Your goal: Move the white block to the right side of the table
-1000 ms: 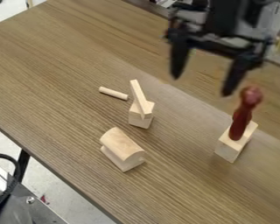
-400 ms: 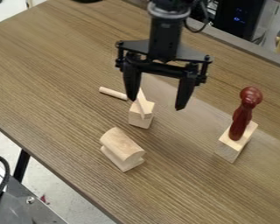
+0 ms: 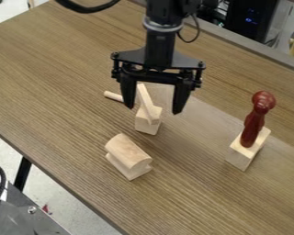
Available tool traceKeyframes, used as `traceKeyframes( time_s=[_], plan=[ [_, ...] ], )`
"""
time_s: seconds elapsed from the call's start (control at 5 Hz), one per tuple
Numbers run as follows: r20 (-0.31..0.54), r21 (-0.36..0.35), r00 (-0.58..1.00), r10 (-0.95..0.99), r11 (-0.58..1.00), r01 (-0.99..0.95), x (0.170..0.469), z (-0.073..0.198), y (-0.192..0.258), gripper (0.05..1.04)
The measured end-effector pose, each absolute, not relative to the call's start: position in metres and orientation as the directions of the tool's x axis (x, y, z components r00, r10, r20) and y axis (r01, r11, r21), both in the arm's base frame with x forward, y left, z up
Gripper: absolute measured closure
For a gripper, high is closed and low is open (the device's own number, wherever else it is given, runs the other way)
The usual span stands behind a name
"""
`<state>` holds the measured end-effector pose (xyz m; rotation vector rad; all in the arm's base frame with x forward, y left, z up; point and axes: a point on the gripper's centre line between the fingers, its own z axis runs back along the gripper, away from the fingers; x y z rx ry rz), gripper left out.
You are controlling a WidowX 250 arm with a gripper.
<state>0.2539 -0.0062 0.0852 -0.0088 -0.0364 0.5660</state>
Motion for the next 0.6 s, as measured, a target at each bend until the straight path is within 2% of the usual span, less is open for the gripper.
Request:
traceKeyframes(
  time_s=[0.6],
  plan=[
    [-0.048, -0.007, 0.829, 0.557, 0.830, -0.558, 0.262, 0.050, 0.012, 0.110]
  ],
)
